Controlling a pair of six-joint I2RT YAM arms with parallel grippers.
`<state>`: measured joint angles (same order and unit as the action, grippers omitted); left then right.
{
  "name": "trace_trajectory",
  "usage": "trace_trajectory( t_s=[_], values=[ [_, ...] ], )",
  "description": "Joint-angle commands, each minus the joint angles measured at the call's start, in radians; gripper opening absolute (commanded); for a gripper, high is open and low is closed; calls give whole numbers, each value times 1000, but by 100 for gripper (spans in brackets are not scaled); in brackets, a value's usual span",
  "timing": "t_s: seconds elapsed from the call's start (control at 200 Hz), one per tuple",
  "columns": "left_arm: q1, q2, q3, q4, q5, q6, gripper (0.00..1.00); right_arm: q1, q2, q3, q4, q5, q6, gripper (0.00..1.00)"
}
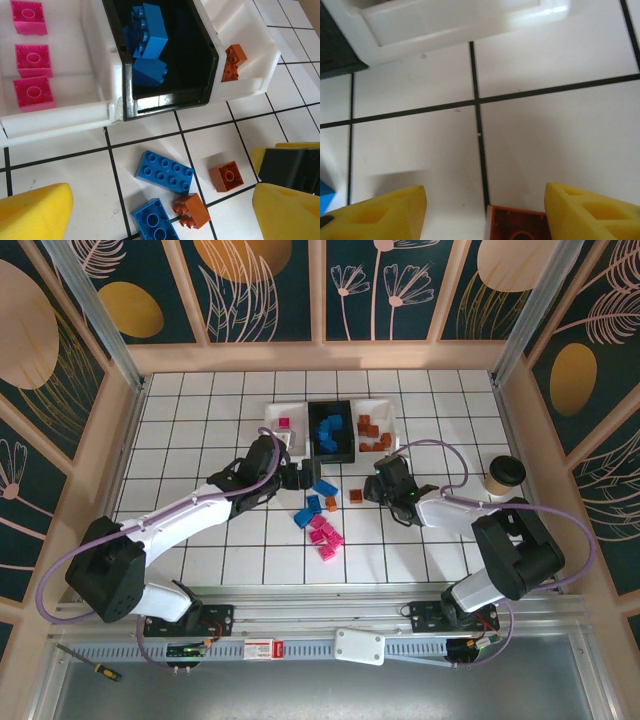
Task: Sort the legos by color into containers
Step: Pick up the lego from the center of the table, then place the lego in the container.
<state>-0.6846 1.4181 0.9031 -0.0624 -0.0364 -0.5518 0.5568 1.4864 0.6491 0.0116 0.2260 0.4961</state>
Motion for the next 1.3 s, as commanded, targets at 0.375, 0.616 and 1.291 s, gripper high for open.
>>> trace_trajectory(
  t_s=[0.375, 0.616, 1.291],
  values=[
    [4, -22, -55, 35, 2, -8, 98, -40, 53, -45, 11, 27, -12, 49],
    [4, -54, -88, 35, -24, 5, 99, -37, -57, -2, 21, -9, -68, 20],
    [4, -169, -241, 9, -70, -54, 99, -155, 293, 579, 34, -88, -178, 65]
  ],
)
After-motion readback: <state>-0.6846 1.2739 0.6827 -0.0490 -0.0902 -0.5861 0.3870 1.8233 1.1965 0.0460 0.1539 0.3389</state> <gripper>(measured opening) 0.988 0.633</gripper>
